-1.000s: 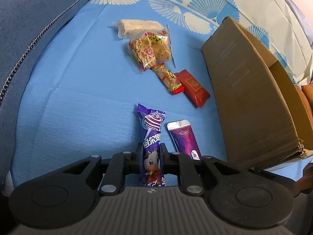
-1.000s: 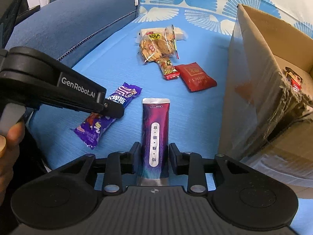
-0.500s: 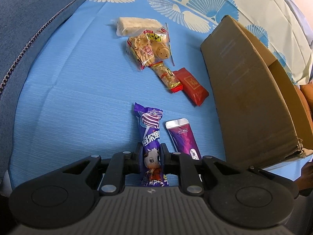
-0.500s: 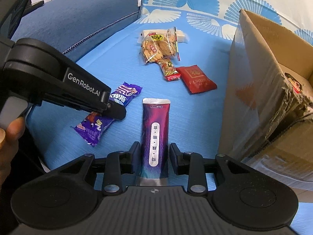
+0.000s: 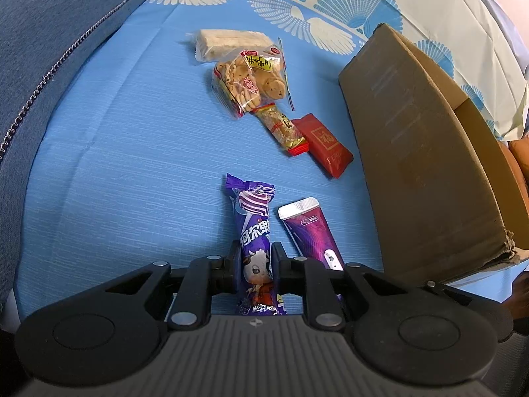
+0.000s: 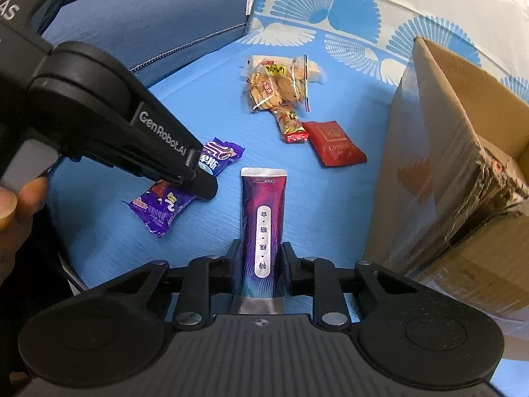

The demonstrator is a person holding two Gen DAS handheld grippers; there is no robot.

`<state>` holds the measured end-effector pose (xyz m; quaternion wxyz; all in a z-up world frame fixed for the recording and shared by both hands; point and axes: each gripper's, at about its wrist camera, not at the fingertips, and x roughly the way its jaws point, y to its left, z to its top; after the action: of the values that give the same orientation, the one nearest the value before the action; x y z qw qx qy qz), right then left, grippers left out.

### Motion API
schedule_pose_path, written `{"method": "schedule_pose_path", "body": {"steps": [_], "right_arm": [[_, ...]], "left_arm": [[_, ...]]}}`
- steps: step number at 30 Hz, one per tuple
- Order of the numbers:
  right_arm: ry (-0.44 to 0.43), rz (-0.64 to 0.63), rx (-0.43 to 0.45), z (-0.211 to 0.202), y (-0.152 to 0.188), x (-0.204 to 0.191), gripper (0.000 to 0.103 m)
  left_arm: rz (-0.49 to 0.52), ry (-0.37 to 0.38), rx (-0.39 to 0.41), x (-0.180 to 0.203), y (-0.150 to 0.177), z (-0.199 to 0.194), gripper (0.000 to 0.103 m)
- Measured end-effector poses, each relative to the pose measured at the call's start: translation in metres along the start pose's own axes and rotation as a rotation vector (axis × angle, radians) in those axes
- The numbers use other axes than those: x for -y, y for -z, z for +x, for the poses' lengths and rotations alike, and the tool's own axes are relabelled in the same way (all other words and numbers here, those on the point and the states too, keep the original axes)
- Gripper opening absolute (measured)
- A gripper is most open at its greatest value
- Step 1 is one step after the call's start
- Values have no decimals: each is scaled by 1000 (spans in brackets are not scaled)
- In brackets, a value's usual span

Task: Organize snacks
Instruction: 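Lift both purple snacks off the bed with both tools, then carry both purple snacks over the box and open both tools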

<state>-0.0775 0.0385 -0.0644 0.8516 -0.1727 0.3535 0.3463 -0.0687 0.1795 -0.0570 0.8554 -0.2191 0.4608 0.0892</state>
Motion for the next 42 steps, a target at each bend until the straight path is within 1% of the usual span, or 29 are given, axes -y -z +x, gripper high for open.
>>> {"method": "schedule_pose_path", "body": {"steps": [3,8,12,17,21,23,24,27,30,33,37,42], "right_arm": [[5,-4,2,-2,-1,1,21],[2,28,27,-13,-6,4,19],[-3,80,56,-27,-12,8,18],[0,147,134,-51,-25,15,18],[-28,287,199,-65,-28,26,18],[-39,321,230,-69,-25,28,18],[-39,314,238,-70,-24,27,18],[-38,272,310,-76,-26,29,18],[-32,261,368,-80,-26,38,18],[-28,244,420,-86,-32,48,18],[-27,265,480,-94,-41,68,18],[-22,326,530,-104,-45,99,18]], "left_arm": [[12,-5,4,1,0,0,18],[18,-13,21,2,0,-1,15],[-16,-2,86,-3,-2,-11,15],[-42,6,199,-7,-5,-29,15],[-52,1,265,-6,-6,-37,15],[-50,-1,291,-4,-6,-40,15],[-45,-1,305,-3,-6,-42,15],[-29,-4,337,1,-4,-48,15],[-13,2,369,4,-4,-55,15],[-19,5,386,7,-6,-61,15],[-47,8,406,12,-10,-71,15],[-70,35,443,33,-23,-86,15]]}}
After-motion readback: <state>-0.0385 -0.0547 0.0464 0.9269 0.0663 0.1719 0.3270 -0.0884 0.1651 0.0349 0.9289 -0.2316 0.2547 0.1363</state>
